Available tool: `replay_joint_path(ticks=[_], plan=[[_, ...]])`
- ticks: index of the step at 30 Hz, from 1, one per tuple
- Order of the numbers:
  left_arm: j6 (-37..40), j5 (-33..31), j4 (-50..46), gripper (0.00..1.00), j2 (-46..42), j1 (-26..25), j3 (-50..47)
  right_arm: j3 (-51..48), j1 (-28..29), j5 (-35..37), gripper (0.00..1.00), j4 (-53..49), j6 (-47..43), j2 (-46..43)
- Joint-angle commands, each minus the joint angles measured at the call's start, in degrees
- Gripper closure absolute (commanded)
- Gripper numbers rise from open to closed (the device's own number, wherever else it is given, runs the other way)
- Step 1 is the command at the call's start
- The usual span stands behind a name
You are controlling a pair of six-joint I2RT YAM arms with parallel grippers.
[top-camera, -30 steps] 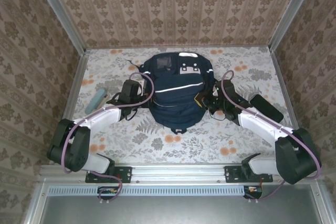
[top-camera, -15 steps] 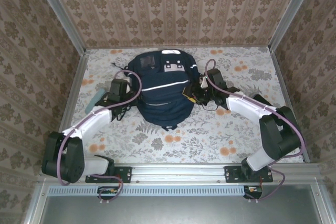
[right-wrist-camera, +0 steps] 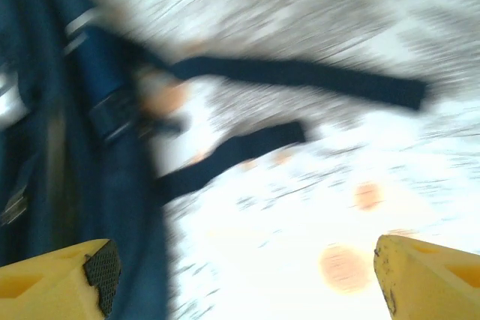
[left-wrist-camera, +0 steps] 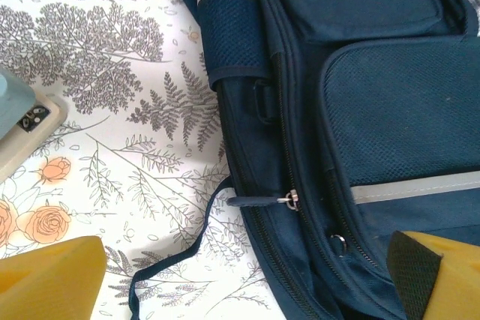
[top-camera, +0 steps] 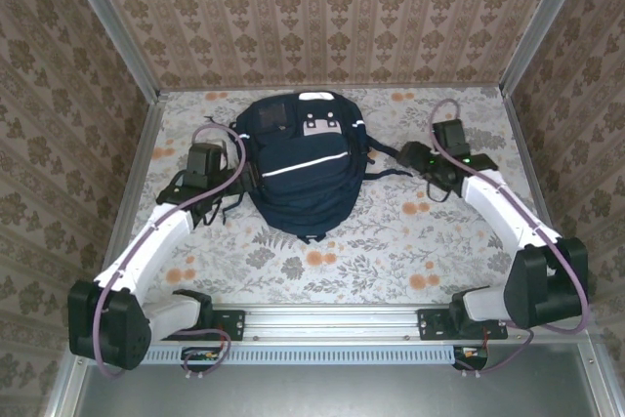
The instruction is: Pack the student bag
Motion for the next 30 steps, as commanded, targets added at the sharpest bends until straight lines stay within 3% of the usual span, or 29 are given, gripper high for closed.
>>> replay_joint_path(ticks=[1, 7, 13, 18, 26, 30], plan=[[0.2, 1.5, -2.0, 0.0, -1.4, 0.3, 2.3, -0.2, -7.4, 8.6, 0.08, -6.7, -4.9, -0.6], [0.1, 4.0, -1.4, 0.0, -1.5, 0.3, 2.8, -0.4, -20.7, 4.8, 0.04, -6.1, -8.3, 2.1], [0.1, 6.6, -0.7, 0.0, -1.2, 0.3, 3.1, 0.1, -26.6, 2.5, 0.04, -6.2, -9.8, 8.2], [0.0, 7.4, -0.7, 0.0, -1.2, 0.3, 3.3, -0.9, -28.1, 1.9, 0.03, -5.5, -9.1, 10.7], [-0.1, 8.0, -0.5, 0.0, -1.1, 0.3, 2.9, -3.3, -28.3, -7.8, 0.03, -2.6, -6.9, 14.1], [-0.8, 8.5, 0.4, 0.0, -0.9, 0.3, 2.6, -5.4, -24.8, -10.0, 0.03, 0.6, -3.3, 12.9]])
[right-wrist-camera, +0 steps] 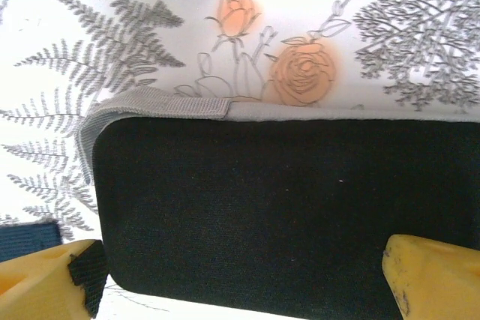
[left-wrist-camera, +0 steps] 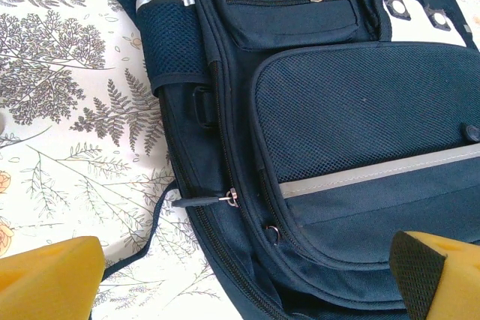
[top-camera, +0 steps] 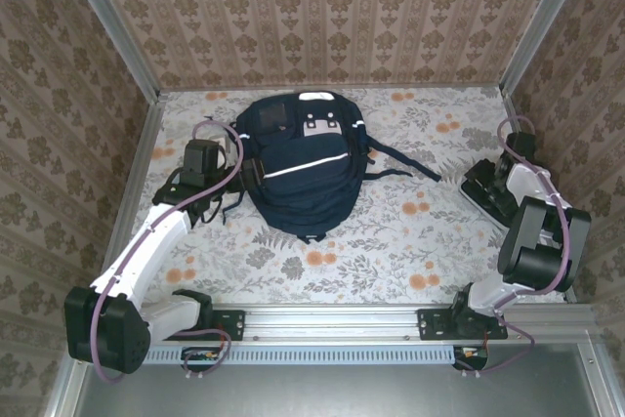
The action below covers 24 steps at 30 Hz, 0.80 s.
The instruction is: Pack the student bag
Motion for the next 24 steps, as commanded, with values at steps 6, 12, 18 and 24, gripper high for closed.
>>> replay_joint_path(ticks=[6, 12, 18, 24], plan=[[-1.6, 2.5, 1.8, 0.0, 0.6, -0.1, 1.0, -3.9, 14.3, -9.8, 0.05, 5.6, 12.4, 2.1], [-2.1, 3.0, 2.2, 0.0, 0.8, -1.1, 0.7, -5.5, 26.7, -7.3, 0.07, 9.5, 22.9, 1.4], [-2.5, 3.5, 2.9, 0.0, 1.9, -2.2, 1.0, -2.3, 31.7, -4.7, 0.09, 5.6, 21.1, -2.8], [-1.9, 3.9, 2.5, 0.0, 2.5, -3.6, 2.1, 5.5, 31.6, 1.1, 0.03, -2.1, 4.3, -1.0]])
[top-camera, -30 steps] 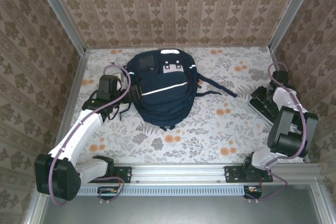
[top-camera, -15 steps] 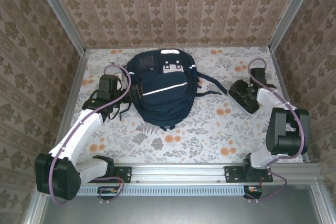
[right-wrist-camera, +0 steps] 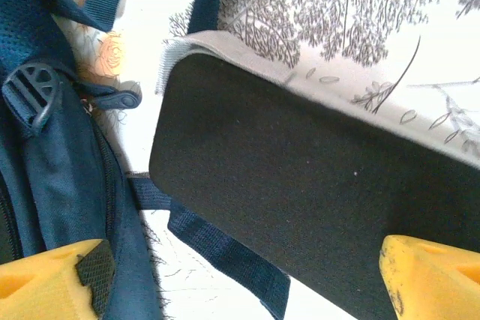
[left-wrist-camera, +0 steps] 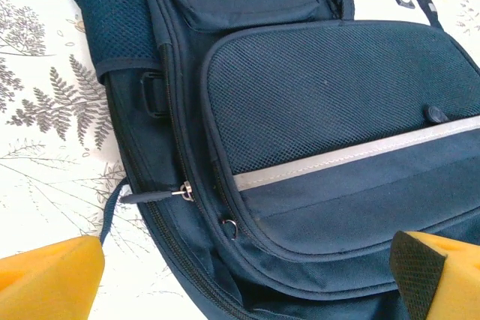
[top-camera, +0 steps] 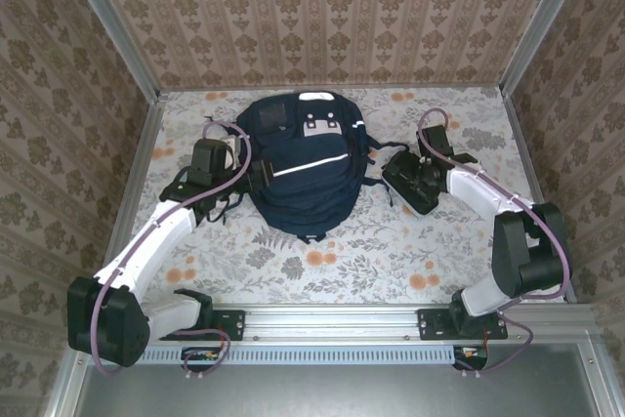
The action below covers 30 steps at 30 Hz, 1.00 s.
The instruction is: Pack the student bag
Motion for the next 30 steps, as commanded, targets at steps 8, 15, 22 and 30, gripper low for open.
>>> replay_joint_path(ticks=[8, 15, 22, 30], plan=[[0.3, 1.1, -0.1, 0.0, 0.2, -2.0, 2.5, 7.9, -2.1, 4.1, 0.0, -9.6, -25.7, 9.1], [0.5, 0.5, 0.0, 0.0, 0.3, -2.6, 2.4, 5.1, -2.2, 1.5, 0.02, -11.7, -28.2, 8.1], [0.6, 0.5, 0.3, 0.0, 0.9, -2.9, 2.6, -1.3, -1.0, -1.2, 0.19, -12.7, -21.1, 2.5], [0.4, 0.6, 0.5, 0.0, 1.0, -3.3, 2.7, -10.1, 2.5, -3.1, 0.24, -12.0, -13.0, -10.4]])
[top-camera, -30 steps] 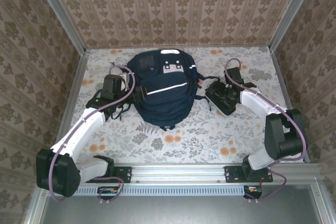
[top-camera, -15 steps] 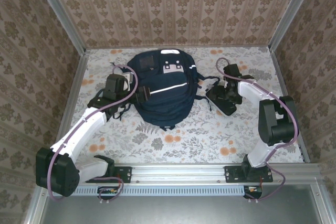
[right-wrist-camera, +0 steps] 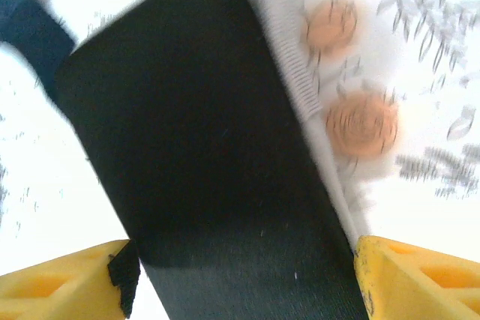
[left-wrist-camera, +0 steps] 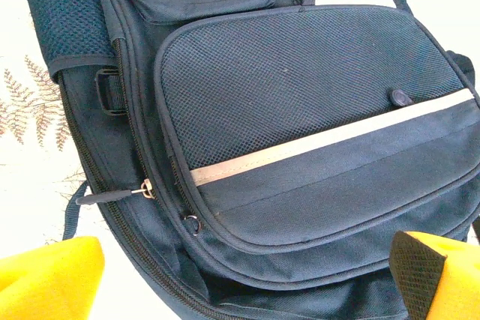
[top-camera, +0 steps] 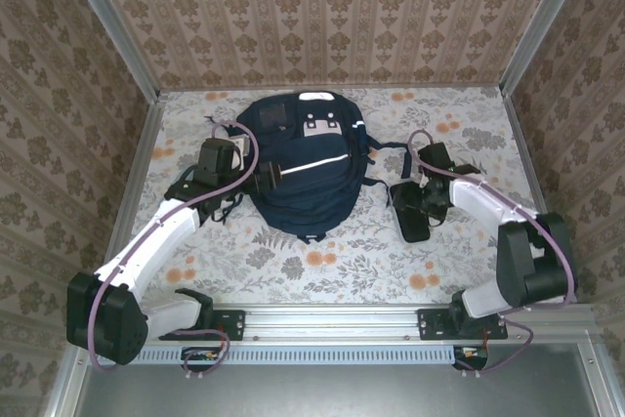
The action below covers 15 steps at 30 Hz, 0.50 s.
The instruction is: Pack the student bag
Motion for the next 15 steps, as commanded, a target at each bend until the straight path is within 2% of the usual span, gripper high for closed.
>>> replay_joint_path(ticks=[1, 4, 8, 15], plan=[[0.4, 0.1, 0.5, 0.0, 0.5, -0.4, 1.9, -1.8, 2.6, 2.4, 0.23, -3.3, 3.7, -6.7], [0.7, 0.2, 0.3, 0.0, 1.0, -0.6, 2.6, -1.8, 4.9, 10.4, 0.14, -7.3, 3.8, -10.2], [1.8, -0.4, -0.4, 0.0, 2.0, -1.8, 3.8, -3.3, 7.9, 14.0, 0.02, -8.5, 4.9, -11.9], [3.5, -2.5, -2.0, 0.0, 5.0, -5.3, 7.0, -3.9, 12.9, 13.8, 0.0, -3.7, 12.7, -7.8]])
